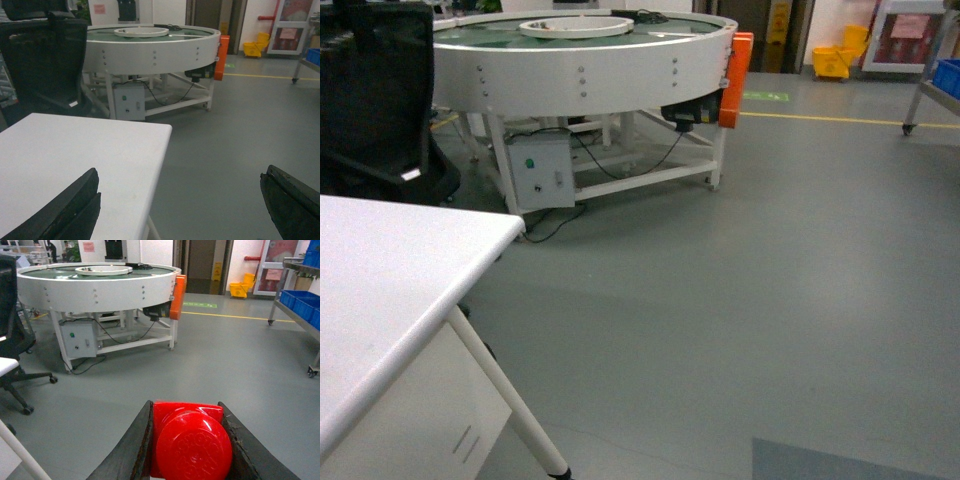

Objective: Pick red block from blue box to shelf

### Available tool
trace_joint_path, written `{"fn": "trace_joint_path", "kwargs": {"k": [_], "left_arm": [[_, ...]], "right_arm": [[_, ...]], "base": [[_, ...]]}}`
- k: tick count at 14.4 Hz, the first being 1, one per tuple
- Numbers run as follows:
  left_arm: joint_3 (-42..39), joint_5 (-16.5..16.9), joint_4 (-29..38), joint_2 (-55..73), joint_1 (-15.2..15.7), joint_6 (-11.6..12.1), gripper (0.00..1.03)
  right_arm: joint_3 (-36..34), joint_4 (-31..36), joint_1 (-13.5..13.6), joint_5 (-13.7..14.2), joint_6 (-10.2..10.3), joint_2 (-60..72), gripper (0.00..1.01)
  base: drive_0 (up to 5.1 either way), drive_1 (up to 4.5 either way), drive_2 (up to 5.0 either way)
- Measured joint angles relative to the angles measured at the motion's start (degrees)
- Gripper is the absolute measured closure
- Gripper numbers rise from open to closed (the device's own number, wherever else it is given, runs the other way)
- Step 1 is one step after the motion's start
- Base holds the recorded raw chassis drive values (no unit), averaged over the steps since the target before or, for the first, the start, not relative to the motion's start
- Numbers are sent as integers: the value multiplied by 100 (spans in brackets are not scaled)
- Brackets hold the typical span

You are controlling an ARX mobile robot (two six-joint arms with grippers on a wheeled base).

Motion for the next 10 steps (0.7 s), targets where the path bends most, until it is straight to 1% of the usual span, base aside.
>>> {"fn": "trace_joint_path", "kwargs": {"k": [10], "left_arm": [[0,0,0,0,0,0,5]], "right_arm": [[0,0,0,0,0,0,73]], "base": [[-144,-144,-144]]}}
